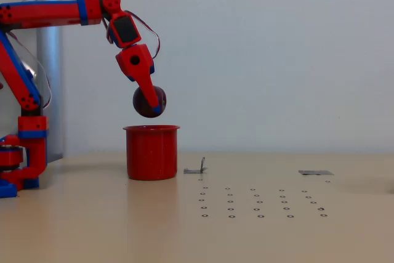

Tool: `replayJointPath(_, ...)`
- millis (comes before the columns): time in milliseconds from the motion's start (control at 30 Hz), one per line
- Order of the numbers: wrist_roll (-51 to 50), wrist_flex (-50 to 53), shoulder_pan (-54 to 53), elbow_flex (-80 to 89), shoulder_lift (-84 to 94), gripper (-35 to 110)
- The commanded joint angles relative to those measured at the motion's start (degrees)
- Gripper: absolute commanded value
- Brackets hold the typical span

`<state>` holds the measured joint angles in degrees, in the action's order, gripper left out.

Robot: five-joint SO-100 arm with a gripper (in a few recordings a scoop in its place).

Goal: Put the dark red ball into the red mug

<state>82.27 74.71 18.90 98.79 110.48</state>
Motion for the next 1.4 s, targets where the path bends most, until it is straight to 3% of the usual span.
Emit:
replayJointPath(0,2.02,0.26,-0.97,-3.60,5.10,37)
replayJointPath(200,0.44,-2.46,-0.88,-2.99,5.89,40)
replayJointPath(300,-7.12,-9.49,-0.18,-2.99,7.12,38)
replayJointPath(400,-15.73,-14.94,-0.18,-5.19,7.47,26)
replayJointPath(500,-21.71,-12.48,-1.85,-8.44,7.29,8)
replayJointPath(633,-30.59,-8.79,-4.04,-11.16,7.47,0)
replayJointPath(1367,-63.37,-13.89,-24.17,-10.46,8.09,-2)
